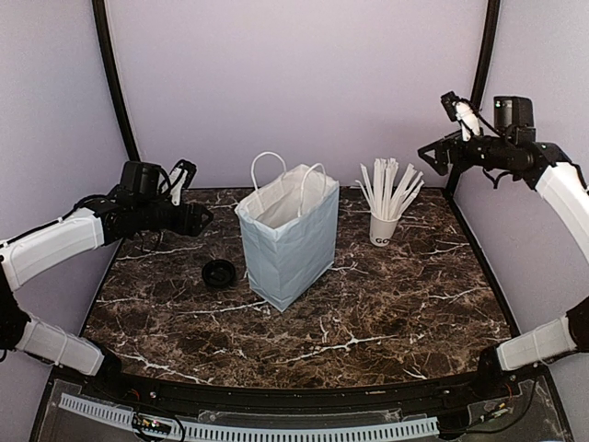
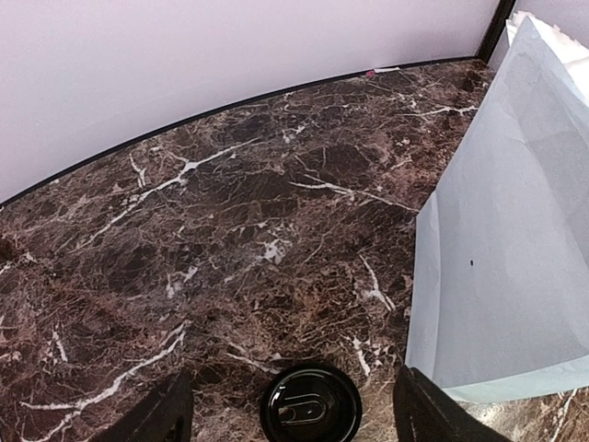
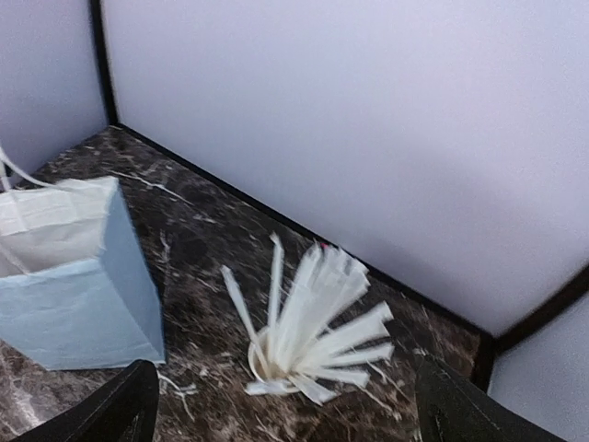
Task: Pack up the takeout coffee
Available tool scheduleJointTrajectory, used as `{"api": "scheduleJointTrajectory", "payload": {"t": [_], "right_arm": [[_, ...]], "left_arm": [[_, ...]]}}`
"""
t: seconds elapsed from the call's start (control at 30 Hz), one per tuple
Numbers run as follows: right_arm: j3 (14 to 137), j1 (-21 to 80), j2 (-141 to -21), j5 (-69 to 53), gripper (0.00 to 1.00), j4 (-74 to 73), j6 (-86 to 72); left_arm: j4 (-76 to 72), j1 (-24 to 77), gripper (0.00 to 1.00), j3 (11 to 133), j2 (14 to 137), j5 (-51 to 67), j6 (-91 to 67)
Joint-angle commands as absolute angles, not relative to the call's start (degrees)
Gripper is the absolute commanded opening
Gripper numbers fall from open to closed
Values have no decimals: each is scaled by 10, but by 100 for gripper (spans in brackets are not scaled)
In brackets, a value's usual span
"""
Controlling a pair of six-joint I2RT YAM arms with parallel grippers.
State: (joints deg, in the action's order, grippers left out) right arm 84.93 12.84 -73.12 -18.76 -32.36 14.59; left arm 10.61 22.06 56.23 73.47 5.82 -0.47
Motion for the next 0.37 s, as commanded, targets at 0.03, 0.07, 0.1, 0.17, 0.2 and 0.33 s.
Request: {"api": "scheduleJointTrajectory", "payload": {"t": [0.03,0.07,0.1,0.17,0.2,0.33], "right_arm": [[671,6,-649,-93,99,-95,8],[629,-22,-636,-63,99,-72,1],[607,-31,-627,-50,99,-60,0],[569,-38,-610,-44,99,-40,0],[551,-39,-602,-52,99,-28,0],[510,-47,-584,-102,98,-5,-38]], "left_arm": [[115,219,79,573,700,21,-22],[111,218,79,569,698,20,-24],[107,219,80,568,694,18,-24],[102,218,80,564,691,18,-25],[101,218,80,562,691,19,-27],[97,219,80,562,693,31,-28]]}}
